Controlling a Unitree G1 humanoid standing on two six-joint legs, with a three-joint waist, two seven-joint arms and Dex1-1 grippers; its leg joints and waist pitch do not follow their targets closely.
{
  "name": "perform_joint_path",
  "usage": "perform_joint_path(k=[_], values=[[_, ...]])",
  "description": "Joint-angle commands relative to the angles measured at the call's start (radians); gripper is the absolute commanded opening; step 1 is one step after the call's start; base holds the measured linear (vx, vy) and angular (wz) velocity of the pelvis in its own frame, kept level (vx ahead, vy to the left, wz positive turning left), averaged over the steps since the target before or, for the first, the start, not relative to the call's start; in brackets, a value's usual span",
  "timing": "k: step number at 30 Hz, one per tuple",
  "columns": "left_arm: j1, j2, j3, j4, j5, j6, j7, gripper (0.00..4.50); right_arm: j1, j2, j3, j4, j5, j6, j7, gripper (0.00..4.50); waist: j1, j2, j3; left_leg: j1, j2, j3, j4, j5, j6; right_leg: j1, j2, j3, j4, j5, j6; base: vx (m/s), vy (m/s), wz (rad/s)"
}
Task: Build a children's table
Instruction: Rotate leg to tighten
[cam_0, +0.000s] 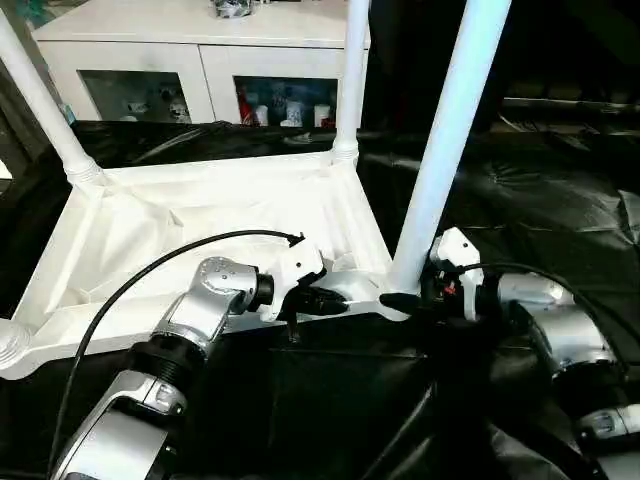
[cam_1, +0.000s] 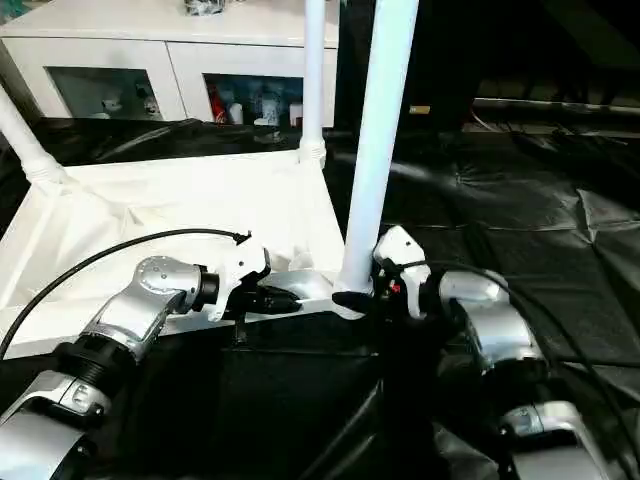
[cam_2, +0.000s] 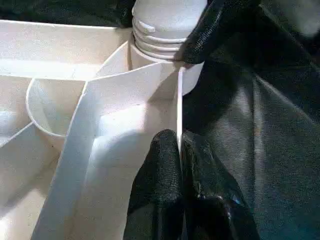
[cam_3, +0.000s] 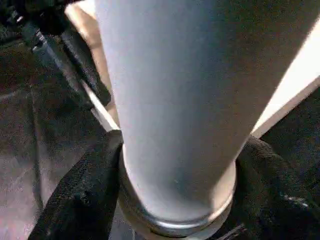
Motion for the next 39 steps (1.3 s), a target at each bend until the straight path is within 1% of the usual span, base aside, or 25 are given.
perform_joint_path(k=[1,2,3,4,6,7,8,10,11,12,13,14,17,20,22,23,25,28,30,31,32,34,35,36,39], values=[[-0.015,-0.03,0.016,0.005,-0.002,0.006,0.064,0.0,-0.001,0.036,-0.027,0.049,0.001,0.019,-0.096,2.74,-0.004,-0.021,-0.059,0.026,0.064,-0.031,-0.073,-0.241,0.05,0.034,-0.067,0.044,-0.079,-0.294,-0.224,0.0,0.0,0.0],[-0.019,-0.036,0.018,0.012,0.002,0.01,0.082,0.0,-0.003,0.045,-0.033,0.06,-0.001,0.018,-0.12,2.74,-0.007,-0.02,-0.058,0.027,0.062,-0.033,-0.075,-0.26,0.038,0.034,-0.068,0.043,-0.083,-0.325,-0.216,0.0,0.0,0.0],[-0.044,-0.073,0.037,0.045,0.008,0.032,0.165,0.0,-0.014,0.093,-0.06,0.102,-0.008,0.021,-0.239,2.74,-0.009,-0.022,-0.058,0.028,0.062,-0.033,-0.076,-0.268,0.029,0.034,-0.068,0.043,-0.084,-0.339,-0.209,0.0,0.0,0.0],[-0.044,-0.073,0.037,0.045,0.008,0.032,0.165,0.0,-0.014,0.093,-0.06,0.102,-0.008,0.021,-0.239,2.74,-0.012,-0.02,-0.056,0.03,0.063,-0.033,-0.078,-0.277,0.022,0.03,-0.067,0.045,-0.086,-0.348,-0.207,0.0,0.0,0.0],[-0.078,-0.127,0.056,0.087,0.02,0.058,0.284,0.0,-0.033,0.158,-0.098,0.147,-0.017,0.032,-0.415,2.74,-0.019,-0.022,-0.057,0.031,0.059,-0.036,-0.08,-0.303,0.0,0.031,-0.068,0.044,-0.09,-0.378,-0.197,0.0,0.0,0.0],[-0.081,-0.132,0.058,0.091,0.022,0.06,0.296,0.0,-0.035,0.164,-0.101,0.15,-0.017,0.032,-0.431,2.74,-0.021,-0.021,-0.056,0.033,0.06,-0.036,-0.08,-0.306,-0.003,0.027,-0.068,0.045,-0.091,-0.379,-0.196,0.0,0.0,0.0],[-0.105,-0.171,0.067,0.123,0.032,0.076,0.382,0.0,-0.055,0.204,-0.128,0.177,-0.027,0.042,-0.56,2.74,-0.026,-0.021,-0.056,0.034,0.059,-0.037,-0.08,-0.316,-0.009,0.029,-0.068,0.044,-0.093,-0.382,-0.195,0.0,0.0,0.0],[-0.123,-0.202,0.071,0.146,0.037,0.091,0.443,0.0,-0.074,0.229,-0.137,0.203,-0.049,0.057,-0.661,2.74,-0.031,-0.021,-0.057,0.036,0.057,-0.037,-0.08,-0.32,-0.014,0.028,-0.067,0.043,-0.095,-0.382,-0.193,0.0,0.0,0.0],[-0.138,-0.225,0.069,0.162,0.043,0.092,0.479,0.0,-0.09,0.25,-0.141,0.22,-0.056,0.06,-0.714,2.74,-0.029,-0.011,-0.057,0.034,0.057,-0.038,-0.081,-0.31,-0.013,0.03,-0.068,0.044,-0.094,-0.364,-0.194,0.0,0.0,0.0],[-0.138,-0.225,0.069,0.162,0.043,0.092,0.479,0.0,-0.09,0.25,-0.141,0.22,-0.056,0.06,-0.714,2.74,-0.031,-0.017,-0.059,0.032,0.056,-0.036,-0.08,-0.3,-0.005,0.032,-0.065,0.044,-0.093,-0.332,-0.195,0.0,0.0,0.0],[-0.159,-0.263,0.067,0.185,0.052,0.088,0.536,0.0,-0.113,0.284,-0.146,0.243,-0.061,0.059,-0.778,2.74,-0.029,-0.018,-0.061,0.032,0.055,-0.035,-0.078,-0.292,0.0,0.033,-0.065,0.044,-0.093,-0.317,-0.197,0.0,0.0,0.0],[-0.166,-0.283,0.064,0.189,0.054,0.085,0.551,0.0,-0.125,0.303,-0.145,0.25,-0.06,0.057,-0.79,2.74,-0.029,-0.015,-0.062,0.031,0.055,-0.033,-0.077,-0.277,0.008,0.033,-0.066,0.045,-0.09,-0.289,-0.203,0.0,0.0,0.0],[-0.169,-0.306,0.049,0.19,0.067,0.073,0.558,0.0,-0.141,0.331,-0.138,0.261,-0.065,0.05,-0.794,2.74,-0.026,-0.016,-0.065,0.026,0.055,-0.032,-0.074,-0.234,0.031,0.039,-0.065,0.043,-0.085,-0.228,-0.211,0.0,0.0,0.0],[-0.168,-0.296,0.042,0.202,0.078,0.047,0.554,0.0,-0.148,0.34,-0.137,0.272,-0.071,0.021,-0.792,2.74,-0.025,-0.016,-0.065,0.024,0.055,-0.032,-0.073,-0.222,0.046,0.041,-0.066,0.042,-0.082,-0.207,-0.22,0.0,0.0,0.0],[-0.167,-0.283,0.039,0.205,0.081,0.037,0.548,0.0,-0.148,0.336,-0.133,0.267,-0.068,0.002,-0.765,3.3,-0.025,-0.017,-0.063,0.025,0.055,-0.032,-0.074,-0.243,0.048,0.041,-0.067,0.042,-0.086,-0.239,-0.214,0.0,0.0,0.0],[-0.166,-0.256,0.036,0.211,0.084,0.016,0.532,0.0,-0.144,0.324,-0.128,0.252,-0.062,-0.021,-0.724,3.44,-0.025,-0.017,-0.062,0.027,0.055,-0.033,-0.075,-0.257,0.044,0.039,-0.067,0.042,-0.09,-0.268,-0.209,0.0,0.0,0.0],[-0.161,-0.231,0.04,0.212,0.083,0.003,0.512,0.0,-0.14,0.302,-0.128,0.234,-0.059,-0.029,-0.686,3.53,-0.028,-0.021,-0.061,0.023,0.055,-0.034,-0.077,-0.273,0.042,0.042,-0.068,0.041,-0.091,-0.297,-0.196,0.0,0.0,0.0],[-0.149,-0.189,0.045,0.202,0.079,-0.016,0.465,0.0,-0.137,0.257,-0.131,0.205,-0.04,-0.009,-0.598,3.86,-0.03,-0.023,-0.061,0.023,0.055,-0.035,-0.077,-0.274,0.044,0.043,-0.068,0.041,-0.093,-0.319,-0.185,0.0,0.0,0.0],[-0.14,-0.155,0.052,0.194,0.072,-0.028,0.43,0.0,-0.118,0.204,-0.11,0.153,-0.023,0.02,-0.474,3.86,-0.028,-0.022,-0.061,0.021,0.056,-0.035,-0.076,-0.255,0.056,0.045,-0.067,0.041,-0.091,-0.29,-0.193,0.0,0.0,0.0],[-0.137,-0.146,0.054,0.192,0.069,-0.035,0.417,0.0,-0.111,0.188,-0.1,0.136,-0.022,0.025,-0.438,3.86,-0.026,-0.023,-0.062,0.024,0.058,-0.033,-0.075,-0.245,0.059,0.043,-0.066,0.042,-0.088,-0.273,-0.197,0.0,0.0,0.0],[-0.134,-0.134,0.058,0.188,0.064,-0.039,0.397,0.0,-0.097,0.157,-0.077,0.109,-0.025,0.026,-0.379,3.86,-0.027,-0.024,-0.062,0.02,0.058,-0.033,-0.074,-0.231,0.066,0.044,-0.067,0.042,-0.084,-0.245,-0.207,0.0,0.0,0.0],[-0.12,-0.105,0.062,0.168,0.043,-0.066,0.322,0.0,-0.066,0.09,-0.038,0.052,-0.025,0.017,-0.257,3.86,-0.022,-0.027,-0.065,0.02,0.059,-0.032,-0.07,-0.2,0.081,0.048,-0.065,0.04,-0.077,-0.191,-0.221,0.0,0.0,0.0],[-0.114,-0.095,0.063,0.157,0.033,-0.07,0.292,0.0,-0.058,0.072,-0.033,0.035,-0.02,0.017,-0.224,3.86,-0.021,-0.026,-0.066,0.015,0.059,-0.032,-0.067,-0.179,0.097,0.051,-0.066,0.04,-0.07,-0.153,-0.233,0.0,0.0,0.0],[-0.105,-0.084,0.061,0.14,0.022,-0.074,0.252,0.0,-0.052,0.055,-0.032,0.019,-0.01,0.018,-0.193,3.86,-0.022,-0.026,-0.067,0.015,0.06,-0.031,-0.066,-0.16,0.109,0.05,-0.066,0.039,-0.066,-0.126,-0.247,0.0,0.0,0.0],[-0.083,-0.048,0.042,0.101,-0.003,-0.069,0.141,0.0,-0.046,0.021,-0.034,-0.005,-0.005,0.011,-0.121,3.86,-0.016,-0.023,-0.068,0.02,0.062,-0.027,-0.062,-0.149,0.121,0.045,-0.064,0.039,-0.061,-0.108,-0.276,0.0,0.0,0.0]])
